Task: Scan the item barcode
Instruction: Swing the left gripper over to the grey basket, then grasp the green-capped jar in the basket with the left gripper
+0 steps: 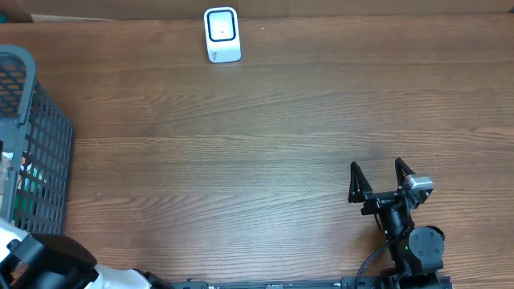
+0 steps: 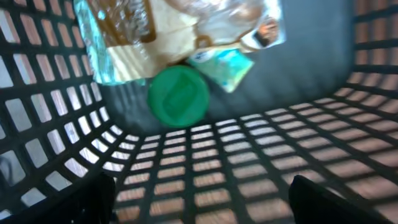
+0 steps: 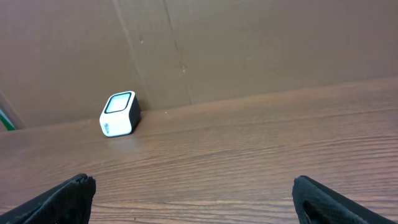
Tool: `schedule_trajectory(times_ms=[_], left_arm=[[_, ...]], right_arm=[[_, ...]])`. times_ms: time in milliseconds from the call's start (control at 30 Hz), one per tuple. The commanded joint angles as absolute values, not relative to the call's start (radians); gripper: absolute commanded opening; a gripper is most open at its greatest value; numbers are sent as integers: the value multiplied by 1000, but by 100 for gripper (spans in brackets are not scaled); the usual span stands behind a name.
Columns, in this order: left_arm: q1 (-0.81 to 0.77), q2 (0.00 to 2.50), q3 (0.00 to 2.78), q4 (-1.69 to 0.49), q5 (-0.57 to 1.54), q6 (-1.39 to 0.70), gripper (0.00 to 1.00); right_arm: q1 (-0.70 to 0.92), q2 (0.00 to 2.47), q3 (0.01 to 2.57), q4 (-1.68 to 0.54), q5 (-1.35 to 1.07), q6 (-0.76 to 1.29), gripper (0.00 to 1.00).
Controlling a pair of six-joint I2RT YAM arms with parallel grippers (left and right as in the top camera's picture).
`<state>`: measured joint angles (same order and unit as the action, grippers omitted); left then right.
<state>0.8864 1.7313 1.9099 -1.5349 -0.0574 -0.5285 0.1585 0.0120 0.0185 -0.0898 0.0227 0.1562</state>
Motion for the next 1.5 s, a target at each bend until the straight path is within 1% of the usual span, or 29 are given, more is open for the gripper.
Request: schedule_trajectory(times_ms=[0, 200, 633, 933, 1100, 1233, 1367, 1467], left_arm=[[925, 1733, 1789, -1478, -75, -518, 93], [936, 1733, 1632, -1377, -77, -505, 93], [965, 1734, 1575, -1338, -91, -492, 95], [978, 1734, 1535, -1298, -97, -474, 95], [978, 1734, 1496, -1248, -106, -455, 96], [975, 1735, 1476, -1172, -33, -394, 96], [975, 1736, 1439, -1113, -27, -385, 97], [975, 1740, 1386, -1056, 19, -358, 97]], right_arm=[[156, 3, 8, -83, 20, 151, 100], [156, 3, 8, -83, 20, 152, 100], [156, 3, 8, -83, 20, 152, 100], [156, 3, 8, -83, 20, 152, 100], [156, 3, 8, -83, 20, 152, 100], [156, 3, 8, -83, 20, 152, 100], [156, 3, 8, -83, 20, 152, 100], [156, 3, 8, -83, 20, 152, 100]])
